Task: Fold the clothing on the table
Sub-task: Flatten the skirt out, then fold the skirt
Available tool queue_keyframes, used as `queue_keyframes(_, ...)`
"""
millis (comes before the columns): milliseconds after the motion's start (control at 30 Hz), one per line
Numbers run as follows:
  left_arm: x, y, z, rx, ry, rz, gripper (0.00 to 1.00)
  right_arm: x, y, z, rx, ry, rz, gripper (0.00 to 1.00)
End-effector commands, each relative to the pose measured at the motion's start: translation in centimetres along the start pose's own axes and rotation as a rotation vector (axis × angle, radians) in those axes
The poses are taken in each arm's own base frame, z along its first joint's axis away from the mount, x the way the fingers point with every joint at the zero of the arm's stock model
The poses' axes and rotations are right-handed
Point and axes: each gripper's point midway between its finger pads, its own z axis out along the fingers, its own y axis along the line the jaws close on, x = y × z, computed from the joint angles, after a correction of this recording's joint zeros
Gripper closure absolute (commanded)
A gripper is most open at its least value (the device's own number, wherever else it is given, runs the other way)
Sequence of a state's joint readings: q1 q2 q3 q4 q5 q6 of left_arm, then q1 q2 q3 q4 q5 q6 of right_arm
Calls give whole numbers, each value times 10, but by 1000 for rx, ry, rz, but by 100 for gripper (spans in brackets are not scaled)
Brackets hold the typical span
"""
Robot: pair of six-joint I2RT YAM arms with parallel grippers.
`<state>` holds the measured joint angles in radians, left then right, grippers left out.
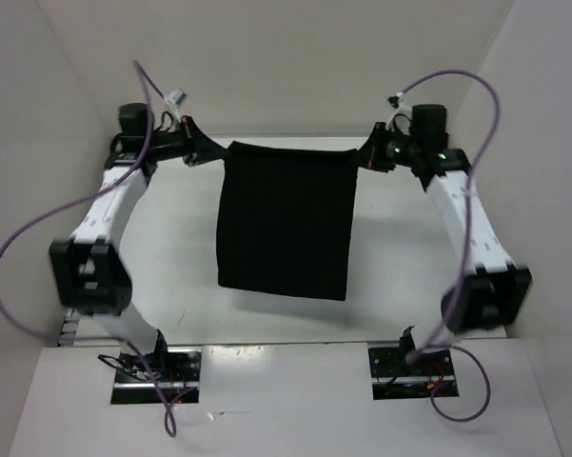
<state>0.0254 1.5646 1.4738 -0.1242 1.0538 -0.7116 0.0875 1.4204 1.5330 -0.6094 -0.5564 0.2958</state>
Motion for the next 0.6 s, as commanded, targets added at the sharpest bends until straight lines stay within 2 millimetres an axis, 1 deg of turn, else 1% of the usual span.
queue_keyframes(0, 24, 164, 37, -258, 37, -298, 96, 27, -89, 70, 120, 100, 125, 91)
queue_keyframes(33, 23, 184, 45, -277, 27, -339, 83, 39, -118, 96, 143, 139, 160, 85)
queue_keyframes(67, 21, 200, 51, -287, 17, -370, 70, 38, -130, 105, 154, 141, 181, 75)
queue_keyframes(100, 29, 231, 60, -318, 18, -439, 60, 27, -132, 111, 126, 131, 179, 72)
queue_keyframes(133, 6, 242, 57, -324, -60, -470, 54, 28, -150, 118, 130, 134, 213, 67)
queue_keyframes(167, 2, 249, 60, -328, -86, -496, 38, 22, -154, 116, 133, 113, 219, 62)
queue_keyframes(200, -5, 257, 56, -337, -124, -510, 33, 19, -156, 117, 139, 100, 210, 60)
queue_keyframes(233, -7, 261, 56, -348, -146, -514, 30, 13, -160, 114, 176, 79, 188, 58)
queue_keyframes(267, -14, 261, 53, -373, -174, -489, 28, 8, -156, 105, 191, 67, 169, 56)
queue_keyframes(300, -16, 259, 52, -381, -177, -470, 28, 11, -157, 102, 208, 72, 174, 55)
queue_keyframes(333, -11, 261, 51, -394, -161, -477, 28, 11, -157, 98, 219, 68, 161, 54)
queue_keyframes(367, -5, 264, 50, -404, -146, -463, 28, 21, -155, 93, 224, 83, 171, 54)
queue_keyframes(400, -1, 258, 54, -398, -132, -446, 28, 24, -157, 90, 238, 81, 171, 52)
queue_keyframes(433, 4, 260, 54, -403, -123, -442, 28, 32, -153, 92, 234, 96, 183, 52)
queue_keyframes(467, 7, 256, 57, -405, -115, -420, 28, 45, -158, 93, 241, 118, 197, 52)
queue_keyframes(500, 13, 258, 61, -415, -100, -390, 28, 49, -157, 94, 234, 123, 210, 52)
queue_keyframes(533, 14, 259, 61, -415, -96, -372, 28, 57, -159, 97, 226, 143, 221, 52)
queue_keyframes(567, 17, 266, 61, -430, -93, -367, 28, 67, -160, 101, 226, 168, 230, 52)
